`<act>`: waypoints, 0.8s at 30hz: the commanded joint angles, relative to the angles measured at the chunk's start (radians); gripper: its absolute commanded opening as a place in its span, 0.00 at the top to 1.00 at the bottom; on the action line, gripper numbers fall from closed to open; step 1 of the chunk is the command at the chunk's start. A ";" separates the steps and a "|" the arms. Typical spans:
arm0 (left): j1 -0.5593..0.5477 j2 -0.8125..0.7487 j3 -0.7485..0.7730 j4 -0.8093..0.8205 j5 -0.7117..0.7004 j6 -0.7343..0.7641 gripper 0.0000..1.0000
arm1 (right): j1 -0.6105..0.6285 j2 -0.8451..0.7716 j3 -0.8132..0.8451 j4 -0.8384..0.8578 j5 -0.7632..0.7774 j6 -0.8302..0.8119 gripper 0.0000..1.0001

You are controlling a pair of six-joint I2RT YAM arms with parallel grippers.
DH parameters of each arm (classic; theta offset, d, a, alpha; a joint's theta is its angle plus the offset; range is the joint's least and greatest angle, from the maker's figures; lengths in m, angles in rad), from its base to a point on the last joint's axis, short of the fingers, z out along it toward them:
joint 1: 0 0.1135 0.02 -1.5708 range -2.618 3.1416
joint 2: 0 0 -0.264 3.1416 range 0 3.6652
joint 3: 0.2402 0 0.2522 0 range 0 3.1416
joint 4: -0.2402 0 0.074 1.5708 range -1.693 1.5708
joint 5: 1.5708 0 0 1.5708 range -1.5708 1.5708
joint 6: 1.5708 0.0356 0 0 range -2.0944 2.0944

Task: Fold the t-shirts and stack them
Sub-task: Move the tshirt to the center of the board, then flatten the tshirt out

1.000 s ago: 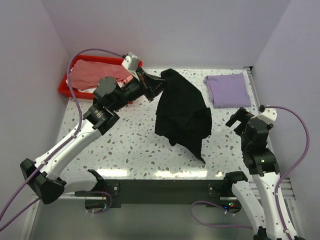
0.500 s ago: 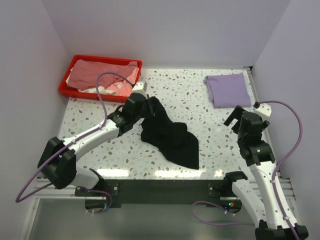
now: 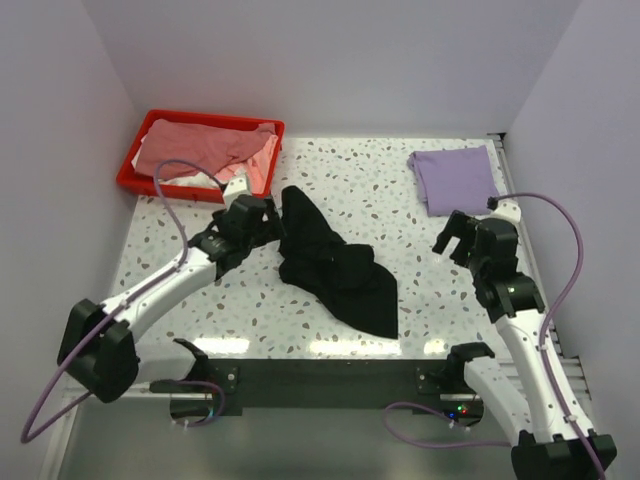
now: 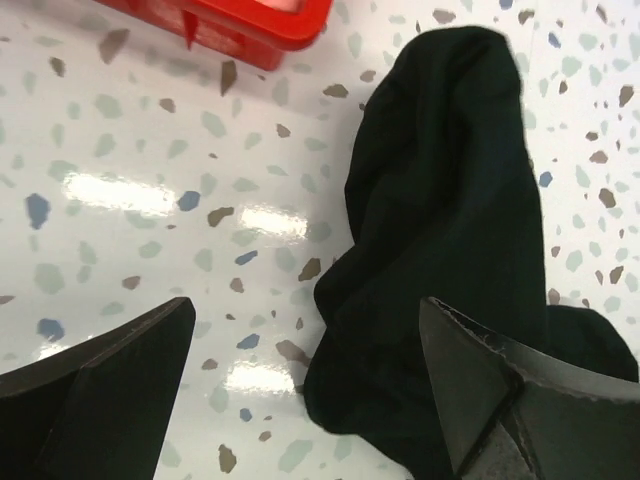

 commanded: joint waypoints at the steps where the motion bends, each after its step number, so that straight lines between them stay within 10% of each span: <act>1: 0.005 -0.142 -0.022 -0.064 -0.089 -0.016 0.00 | 0.002 0.024 0.001 0.051 -0.132 -0.035 0.01; 12: -0.080 -0.050 -0.009 0.232 0.433 0.154 0.00 | 0.003 0.123 -0.123 0.210 -0.562 0.008 0.01; 24: -0.160 0.309 0.215 0.037 0.232 0.174 0.07 | 0.005 0.088 -0.180 0.187 -0.526 -0.005 0.01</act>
